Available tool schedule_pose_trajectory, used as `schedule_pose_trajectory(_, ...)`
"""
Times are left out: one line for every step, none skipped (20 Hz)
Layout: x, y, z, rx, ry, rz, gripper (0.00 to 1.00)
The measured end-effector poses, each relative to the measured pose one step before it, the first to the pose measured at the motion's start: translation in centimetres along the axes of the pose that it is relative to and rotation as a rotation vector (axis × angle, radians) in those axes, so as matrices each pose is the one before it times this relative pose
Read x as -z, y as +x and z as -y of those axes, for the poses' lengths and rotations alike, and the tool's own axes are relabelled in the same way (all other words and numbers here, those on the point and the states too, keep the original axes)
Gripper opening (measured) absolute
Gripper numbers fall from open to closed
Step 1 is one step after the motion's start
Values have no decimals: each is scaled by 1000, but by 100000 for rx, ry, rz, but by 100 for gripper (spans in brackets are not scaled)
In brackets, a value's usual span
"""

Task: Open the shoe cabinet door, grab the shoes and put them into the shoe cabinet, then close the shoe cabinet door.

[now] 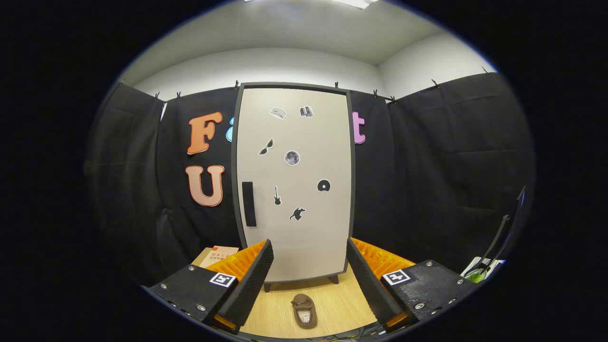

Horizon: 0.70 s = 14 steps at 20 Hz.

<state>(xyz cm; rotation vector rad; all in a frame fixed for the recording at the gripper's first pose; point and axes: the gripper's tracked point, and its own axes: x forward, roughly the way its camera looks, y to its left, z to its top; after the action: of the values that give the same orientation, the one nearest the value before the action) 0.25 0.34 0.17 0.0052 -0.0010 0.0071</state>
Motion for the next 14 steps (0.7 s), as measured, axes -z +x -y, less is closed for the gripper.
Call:
schedule_pose_trajectory(-30,-129,-21,-6,715,46,96)
schedule_pose_trajectory(2,-37,25,76,250,136,97)
schedule_pose_trajectory(47,-95,54,230,-371,-126,96)
schedule_pose_trajectory(131,117,132,355,-580,-405,96)
schedule_pose_trajectory(10,-124,122,425,-171,-13,96)
schedule_pose_trajectory(27,-11,-80,-150,82,-294,96)
schedule_pose_trajectory(51,-66,-144,-245,76,1,96)
schedule_pose_trajectory(-33,-114,54,63,-275,364,96)
schedule_pose_trajectory(-69,-37,86,143,-303,366,96)
schedule_pose_trajectory(124,142,-23,-364,129,-693,96)
schedule_pose_trajectory(32,13,-301,-1328,552,-384,96)
schedule_pose_trajectory(-177,43,-52,-340,101,555,96)
schedule_pose_trajectory(-237,31,101,-114,53,958,96)
schedule_pose_trajectory(2,103,83,-122,561,304,96)
